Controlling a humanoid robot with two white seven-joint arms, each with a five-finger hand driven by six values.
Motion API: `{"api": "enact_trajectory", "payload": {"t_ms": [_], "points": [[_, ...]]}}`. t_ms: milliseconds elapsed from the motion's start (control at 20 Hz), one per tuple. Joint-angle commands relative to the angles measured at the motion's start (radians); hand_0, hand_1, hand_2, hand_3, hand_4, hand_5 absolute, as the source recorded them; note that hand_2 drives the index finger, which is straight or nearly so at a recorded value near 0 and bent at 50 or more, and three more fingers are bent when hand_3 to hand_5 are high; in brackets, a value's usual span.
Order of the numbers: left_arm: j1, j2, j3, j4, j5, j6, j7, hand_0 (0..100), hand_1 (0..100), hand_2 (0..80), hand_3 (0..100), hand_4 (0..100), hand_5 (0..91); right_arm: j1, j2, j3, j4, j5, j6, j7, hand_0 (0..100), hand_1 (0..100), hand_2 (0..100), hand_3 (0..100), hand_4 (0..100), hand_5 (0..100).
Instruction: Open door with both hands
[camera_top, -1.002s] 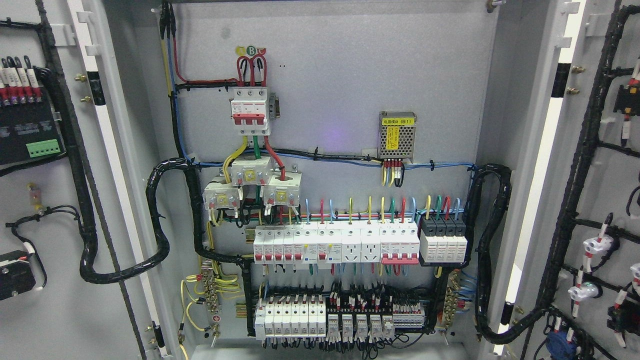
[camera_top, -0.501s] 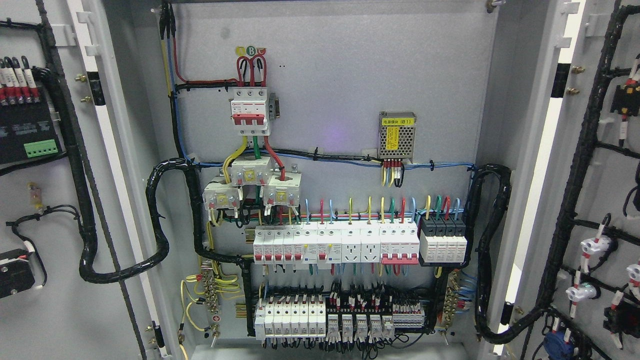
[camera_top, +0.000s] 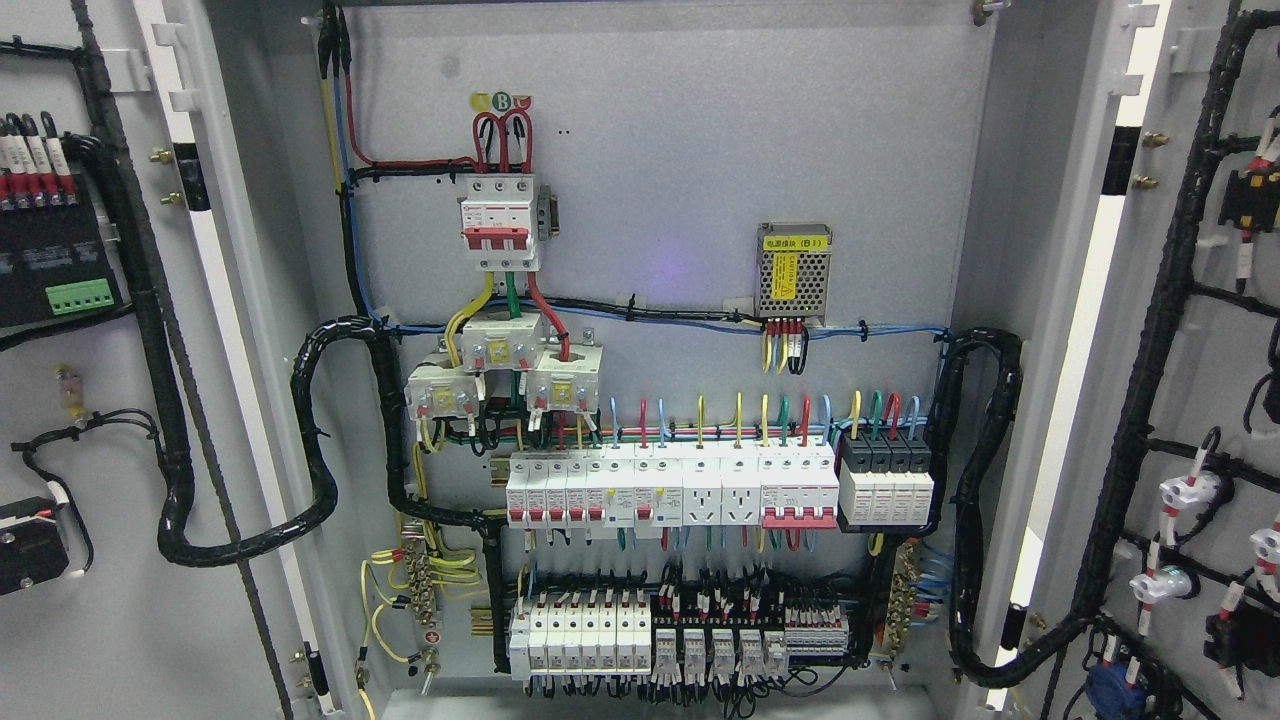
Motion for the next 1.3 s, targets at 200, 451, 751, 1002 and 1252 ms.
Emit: {"api": "enact_trajectory", "payload": {"t_ms": [200, 451, 751, 1002, 1252], "points": [[0.007, 0.002, -0.024, -0.042, -0.003, -0.007, 0.001, 0, 0, 0.0, 0, 3, 0.0, 0.032, -0.011, 0.136, 0.001, 0.042, -0.191, 0.000, 11, 0, 0, 0, 0, 0], [0.021, -0.003, -0.070, -0.114, -0.003, -0.010, 0.001, 0, 0, 0.0, 0, 3, 0.0, 0.036, -0.003, 0.197, 0.009, 0.076, -0.191, 0.000, 11, 0, 0, 0, 0, 0], [0.099, -0.004, -0.093, -0.220, -0.001, -0.013, 0.002, 0, 0, 0.0, 0, 3, 0.0, 0.064, 0.007, 0.236, 0.018, 0.121, -0.193, 0.000, 11, 0, 0, 0, 0, 0], [0.196, -0.006, -0.160, -0.335, -0.003, -0.015, 0.021, 0, 0, 0.0, 0, 3, 0.0, 0.087, 0.024, 0.240, 0.025, 0.122, -0.191, 0.000, 11, 0, 0, 0, 0, 0], [0.288, -0.006, -0.235, -0.404, -0.015, -0.016, 0.022, 0, 0, 0.0, 0, 3, 0.0, 0.099, 0.061, 0.288, 0.073, 0.151, -0.191, -0.001, 11, 0, 0, 0, 0, 0]]}}
